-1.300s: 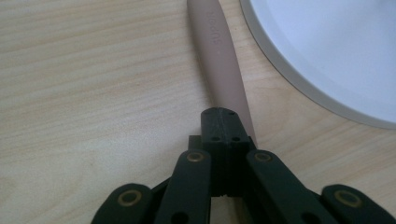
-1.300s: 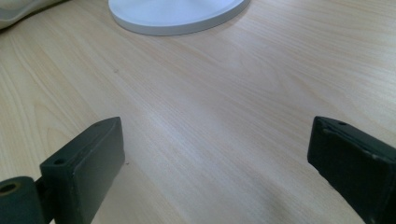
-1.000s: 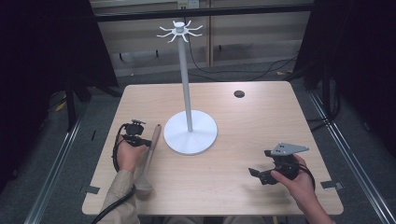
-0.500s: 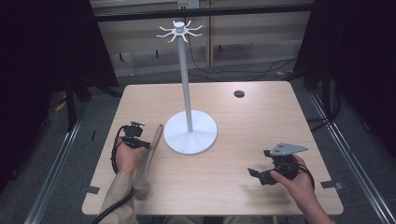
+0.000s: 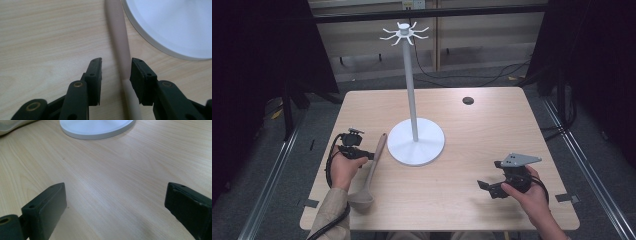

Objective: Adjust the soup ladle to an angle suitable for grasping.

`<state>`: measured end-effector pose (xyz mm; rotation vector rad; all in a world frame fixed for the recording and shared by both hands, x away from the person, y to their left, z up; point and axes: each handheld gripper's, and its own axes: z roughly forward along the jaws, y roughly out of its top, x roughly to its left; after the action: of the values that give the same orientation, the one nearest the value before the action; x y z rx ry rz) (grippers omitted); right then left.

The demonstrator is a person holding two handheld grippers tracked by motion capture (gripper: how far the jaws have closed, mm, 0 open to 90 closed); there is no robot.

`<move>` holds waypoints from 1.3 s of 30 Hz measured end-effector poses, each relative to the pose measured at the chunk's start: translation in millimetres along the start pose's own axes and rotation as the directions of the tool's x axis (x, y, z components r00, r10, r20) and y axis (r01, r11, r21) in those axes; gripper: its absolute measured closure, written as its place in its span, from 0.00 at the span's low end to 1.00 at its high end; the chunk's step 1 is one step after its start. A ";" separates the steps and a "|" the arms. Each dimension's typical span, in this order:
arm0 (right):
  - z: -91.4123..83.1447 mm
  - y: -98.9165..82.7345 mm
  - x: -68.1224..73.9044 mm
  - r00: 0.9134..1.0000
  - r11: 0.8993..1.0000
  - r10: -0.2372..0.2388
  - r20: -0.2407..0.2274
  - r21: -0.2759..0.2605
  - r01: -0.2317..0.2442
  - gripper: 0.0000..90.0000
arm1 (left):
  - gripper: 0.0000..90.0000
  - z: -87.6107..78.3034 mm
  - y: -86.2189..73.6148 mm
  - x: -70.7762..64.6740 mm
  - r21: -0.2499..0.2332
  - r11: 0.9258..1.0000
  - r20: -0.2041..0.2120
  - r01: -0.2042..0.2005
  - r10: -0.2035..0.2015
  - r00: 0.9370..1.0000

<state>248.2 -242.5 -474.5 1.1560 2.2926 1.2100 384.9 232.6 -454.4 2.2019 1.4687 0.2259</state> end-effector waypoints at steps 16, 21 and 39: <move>1.7 -0.3 0.5 1.000 1.000 0.005 -0.004 0.005 -0.005 0.04 | 0.64 7.8 -1.6 -7.8 0.082 0.996 0.000 -0.028 0.028 1.000; 1.5 -0.6 0.5 1.000 1.000 0.004 -0.003 0.006 -0.004 0.04 | 0.64 11.6 -0.5 -11.2 0.092 0.995 -0.002 -0.034 0.034 0.999; -0.8 -1.5 -2.5 1.000 1.000 0.008 0.006 0.002 -0.008 0.04 | 0.85 25.0 3.5 -18.1 0.121 0.989 -0.042 0.081 -0.076 0.996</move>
<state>248.5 -245.3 -475.4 1.1695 2.2869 1.2062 390.2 207.7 -472.2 2.2410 1.6255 0.1545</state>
